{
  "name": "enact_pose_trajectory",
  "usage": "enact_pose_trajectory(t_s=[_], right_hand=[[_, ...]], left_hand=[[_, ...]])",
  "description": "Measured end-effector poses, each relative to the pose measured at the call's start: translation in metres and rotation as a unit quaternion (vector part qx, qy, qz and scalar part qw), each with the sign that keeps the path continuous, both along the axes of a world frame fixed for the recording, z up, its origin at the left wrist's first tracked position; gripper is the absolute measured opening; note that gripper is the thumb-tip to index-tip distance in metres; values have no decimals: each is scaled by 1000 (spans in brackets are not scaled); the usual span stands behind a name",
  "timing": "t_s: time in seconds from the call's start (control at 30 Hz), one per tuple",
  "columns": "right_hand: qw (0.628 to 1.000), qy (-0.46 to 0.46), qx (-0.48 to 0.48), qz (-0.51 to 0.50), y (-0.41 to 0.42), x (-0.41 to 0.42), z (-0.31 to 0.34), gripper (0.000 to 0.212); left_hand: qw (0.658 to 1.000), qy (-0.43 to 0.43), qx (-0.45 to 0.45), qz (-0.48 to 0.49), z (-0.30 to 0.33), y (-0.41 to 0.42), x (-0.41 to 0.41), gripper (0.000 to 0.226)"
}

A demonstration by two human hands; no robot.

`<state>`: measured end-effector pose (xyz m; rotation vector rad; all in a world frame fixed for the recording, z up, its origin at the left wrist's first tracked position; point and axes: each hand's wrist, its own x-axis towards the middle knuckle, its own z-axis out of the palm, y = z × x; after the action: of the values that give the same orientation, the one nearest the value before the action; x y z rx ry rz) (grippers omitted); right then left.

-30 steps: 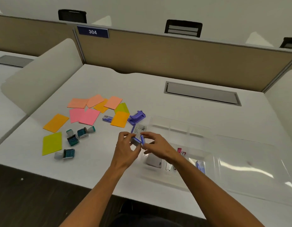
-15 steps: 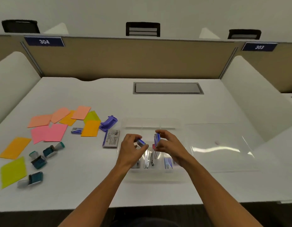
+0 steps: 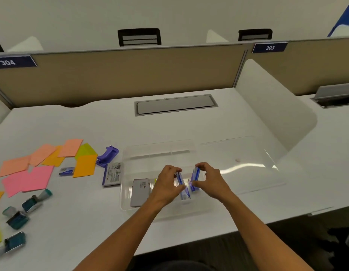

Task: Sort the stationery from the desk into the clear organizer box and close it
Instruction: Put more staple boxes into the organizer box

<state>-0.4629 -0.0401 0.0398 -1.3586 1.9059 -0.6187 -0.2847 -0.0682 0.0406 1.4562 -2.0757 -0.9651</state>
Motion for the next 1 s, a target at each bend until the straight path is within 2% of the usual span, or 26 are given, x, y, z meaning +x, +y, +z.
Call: enact_pose_trajectory(t_s=[0.1,0.2,0.6,0.77,1.0], right_hand=[[990,131,-10,43,2,-3,-4,65],[978,193,-16,74,6,-4,-6,65],[967,205,24,148,10,6,-15,66],[941,289,35,172,7,13,-20,67],[971,203,-22,126,-6,29,-10,51]], left_hand=[[997,-62,-16,-42,-6,0,-4,52],[993,-104,-37,-43,-12,-2,-8,50],[991,-126,-42,-22,-31,8,-15,36],[994,-98,-50,-12,-30,9,-6,34],[995,-30,-93,27,-32,5,12,28]])
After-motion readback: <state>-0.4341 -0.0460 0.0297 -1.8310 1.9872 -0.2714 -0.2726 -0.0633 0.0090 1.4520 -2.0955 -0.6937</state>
